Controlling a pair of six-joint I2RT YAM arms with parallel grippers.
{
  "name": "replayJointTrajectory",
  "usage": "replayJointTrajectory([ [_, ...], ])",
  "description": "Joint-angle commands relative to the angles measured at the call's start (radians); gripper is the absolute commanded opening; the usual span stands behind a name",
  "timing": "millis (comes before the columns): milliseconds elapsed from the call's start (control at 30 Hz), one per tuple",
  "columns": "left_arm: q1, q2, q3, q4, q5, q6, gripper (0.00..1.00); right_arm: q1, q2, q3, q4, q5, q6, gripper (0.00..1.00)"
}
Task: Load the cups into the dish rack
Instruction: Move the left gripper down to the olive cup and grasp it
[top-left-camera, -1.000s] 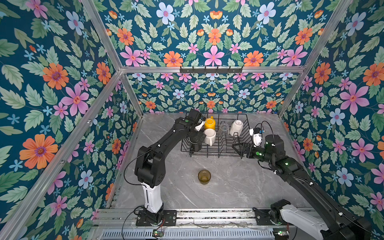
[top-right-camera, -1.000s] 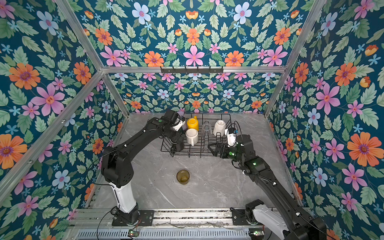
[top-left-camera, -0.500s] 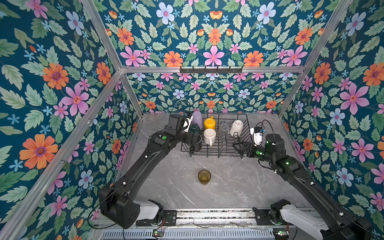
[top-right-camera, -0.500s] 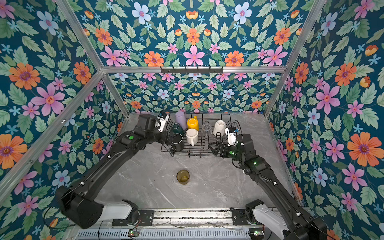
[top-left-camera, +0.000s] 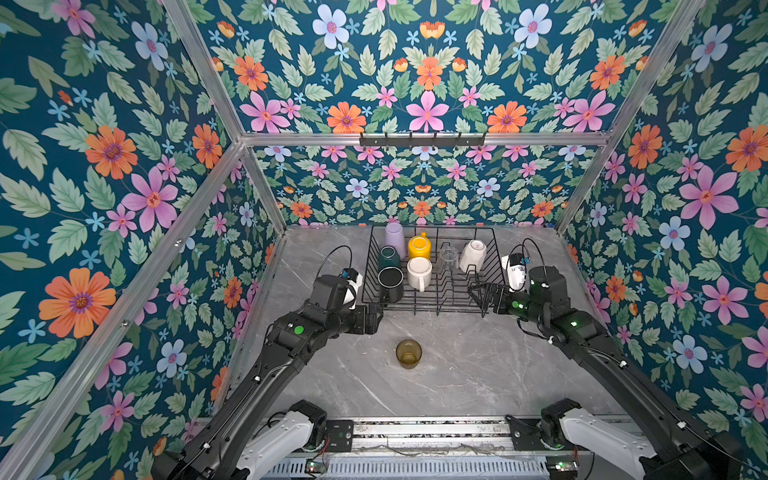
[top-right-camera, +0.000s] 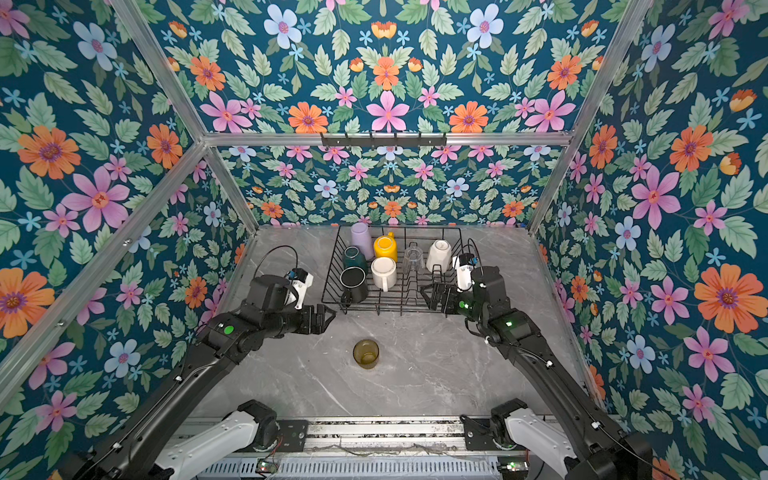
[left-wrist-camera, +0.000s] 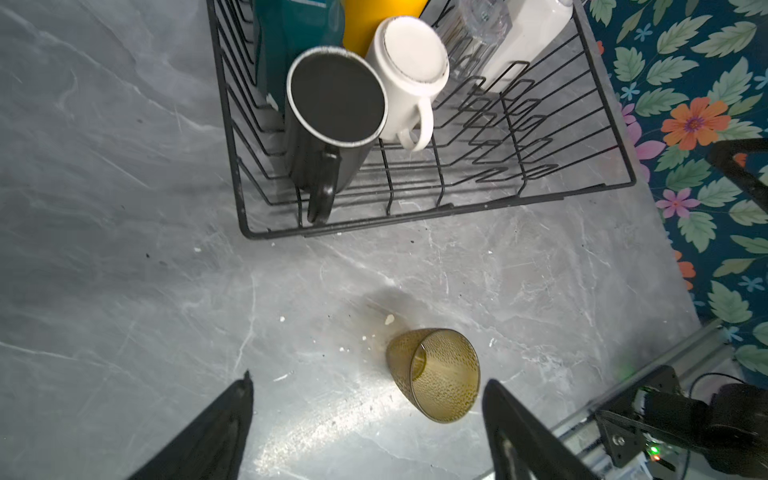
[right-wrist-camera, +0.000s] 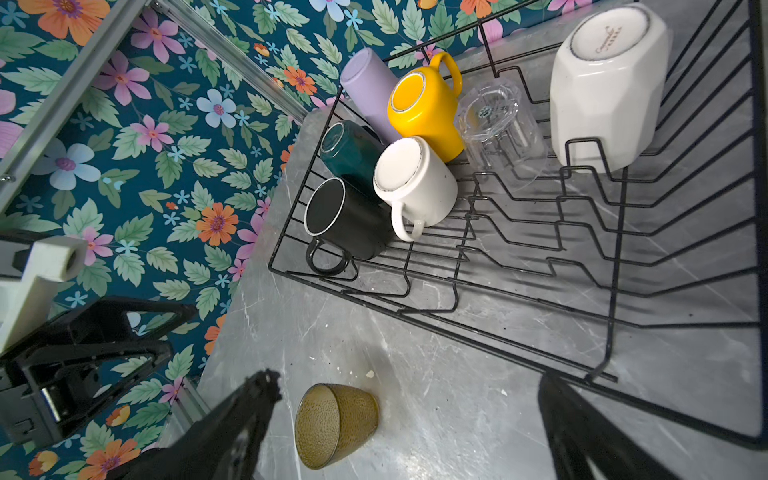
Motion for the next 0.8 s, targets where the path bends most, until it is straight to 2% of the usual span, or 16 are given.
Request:
replayJointTrajectory([
  [0,-0.025,-0.011,-0.035,-0.03,0.056,-0.09,0.86,0.001,0.001,0.006,-0.001,0.025,-0.021,0.99],
  [67,-0.073,-0.013,-0.052,-0.041,0.046,-0.135,0.83,0.001,-0.007,0.001,-0.009,0.032,-0.021,0.98],
  [200,-0.244,-0.011,-0.091,-0.013,-0.065,-0.238,0.83,0.0,-0.035,-0.028,-0.011,0.053,-0.018,0.99],
  [300,-0.313,0.021,-0.11,-0.009,-0.111,-0.284,0.83,0.0,-0.045,-0.037,-0.017,0.052,-0.015,0.98],
  [533,-0.403,0.11,-0.119,0.034,-0.196,-0.336,0.81,0.001,-0.076,-0.059,-0.024,0.055,-0.006,0.98],
  [767,-0.434,0.224,-0.123,0.096,-0.237,-0.354,0.76,0.0,-0.11,-0.081,-0.036,0.061,-0.002,0.98],
])
